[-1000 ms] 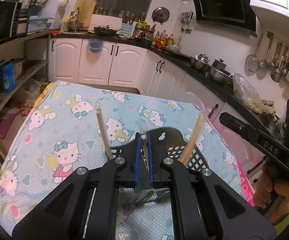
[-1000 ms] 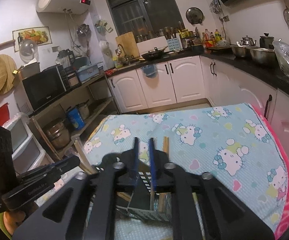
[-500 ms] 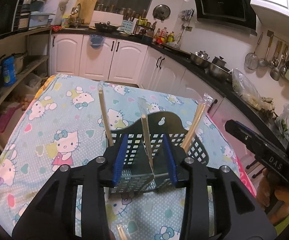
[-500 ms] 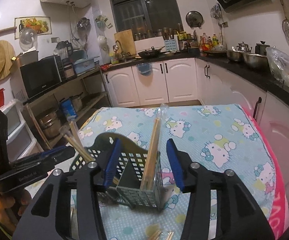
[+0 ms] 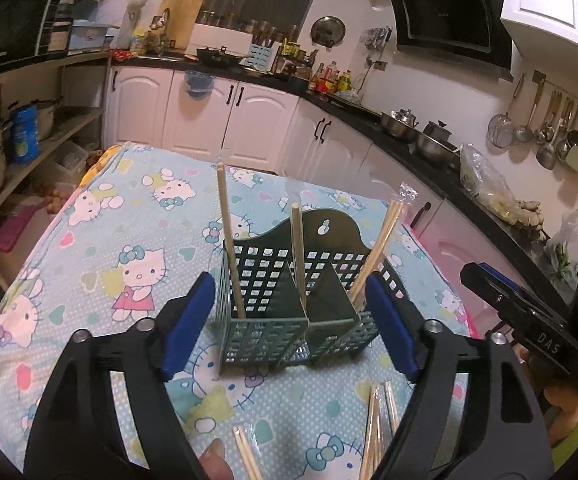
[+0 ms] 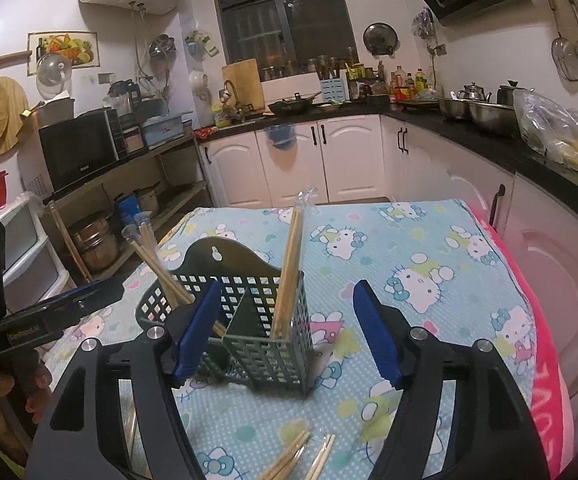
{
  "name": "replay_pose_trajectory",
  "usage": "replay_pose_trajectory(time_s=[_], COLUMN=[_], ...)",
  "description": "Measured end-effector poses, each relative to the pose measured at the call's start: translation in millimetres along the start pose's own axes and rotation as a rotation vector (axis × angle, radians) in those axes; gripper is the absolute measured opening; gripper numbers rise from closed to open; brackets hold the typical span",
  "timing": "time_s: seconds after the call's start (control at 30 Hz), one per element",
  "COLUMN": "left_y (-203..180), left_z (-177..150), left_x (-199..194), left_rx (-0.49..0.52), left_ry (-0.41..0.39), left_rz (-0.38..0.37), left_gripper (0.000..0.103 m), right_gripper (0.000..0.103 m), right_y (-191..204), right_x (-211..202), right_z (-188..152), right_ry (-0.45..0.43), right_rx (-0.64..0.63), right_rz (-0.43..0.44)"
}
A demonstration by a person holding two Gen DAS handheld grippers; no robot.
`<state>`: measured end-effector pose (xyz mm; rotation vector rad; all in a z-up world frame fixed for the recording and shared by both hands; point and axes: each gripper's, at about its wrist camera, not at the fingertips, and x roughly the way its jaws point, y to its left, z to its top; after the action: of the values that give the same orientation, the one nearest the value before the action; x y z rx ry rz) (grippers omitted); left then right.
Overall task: Organize utensils
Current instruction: 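Drop the chopsticks into the caddy slots by opening both tools, then move both open tools back toward the remaining chopsticks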
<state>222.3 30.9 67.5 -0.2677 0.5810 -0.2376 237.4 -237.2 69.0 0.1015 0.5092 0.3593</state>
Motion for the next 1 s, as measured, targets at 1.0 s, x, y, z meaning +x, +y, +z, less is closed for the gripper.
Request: replay_pose_trajectory(time_s=[1.0], left_y=[3], left_z=[-45], left_x=[-50], left_rx=[-0.009], left_ry=[0.01], left_rz=[0.018], left_gripper=[0.091], right_gripper=[0.069], right_y=[12], right_x=[-52], right_z=[-40], right_ry=[0.035], right_rx=[-0.017], right_rz=[0.022])
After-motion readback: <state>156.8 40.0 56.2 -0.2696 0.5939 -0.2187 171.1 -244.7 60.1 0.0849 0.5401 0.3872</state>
